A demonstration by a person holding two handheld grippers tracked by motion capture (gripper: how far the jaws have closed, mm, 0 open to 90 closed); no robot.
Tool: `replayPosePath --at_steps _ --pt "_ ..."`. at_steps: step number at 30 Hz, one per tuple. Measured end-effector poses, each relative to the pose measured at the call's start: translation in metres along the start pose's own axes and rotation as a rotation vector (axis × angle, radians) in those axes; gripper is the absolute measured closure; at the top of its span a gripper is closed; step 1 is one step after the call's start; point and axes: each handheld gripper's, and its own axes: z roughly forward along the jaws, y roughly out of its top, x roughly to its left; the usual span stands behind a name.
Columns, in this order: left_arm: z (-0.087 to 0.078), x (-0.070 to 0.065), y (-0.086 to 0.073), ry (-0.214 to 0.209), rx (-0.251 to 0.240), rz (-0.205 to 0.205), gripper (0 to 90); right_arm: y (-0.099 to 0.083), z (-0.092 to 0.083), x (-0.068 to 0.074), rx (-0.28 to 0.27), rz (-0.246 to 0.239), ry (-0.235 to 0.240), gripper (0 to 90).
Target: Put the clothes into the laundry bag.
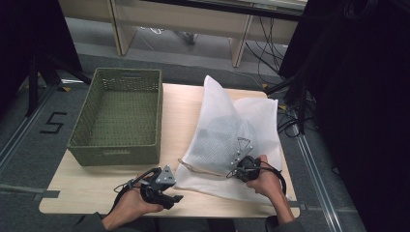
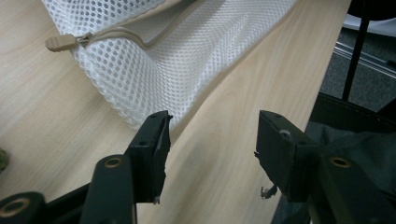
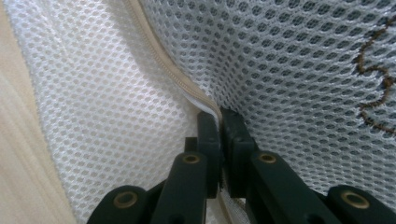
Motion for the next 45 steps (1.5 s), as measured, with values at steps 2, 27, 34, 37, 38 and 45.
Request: replayPosePath --at_steps 2,27,34,37,38,45 --pt "-0.001 -0.001 -0.001 0.002 -0.004 -0.006 44.3 0.000 -0.001 -0.001 -0.008 0.001 -0.006 87.9" --pt "-0.001 -0.002 -0.001 0.000 -0.005 -0.003 43.1 -0.003 -0.004 -0.002 -0.036 -0.007 -0.034 83.5" --pt "-0.003 -0.001 -0.003 0.000 -0.005 -0.014 41.7 -0.002 0.003 0.001 0.011 -0.040 -0.036 86.3" --pt "-0.005 -0.001 -0.004 0.006 -0.012 -0.021 40.1 -0.003 0.004 0.002 0.009 -0.045 -0.038 85.8" --pt "-0.007 0.000 -0.005 0.009 -0.011 -0.022 39.9 -0.004 0.002 0.001 0.000 -0.034 -0.036 85.4" --pt "-0.012 0.003 -0.007 0.017 -0.018 -0.037 37.8 -0.005 -0.005 0.005 -0.035 -0.023 -0.053 76.9"
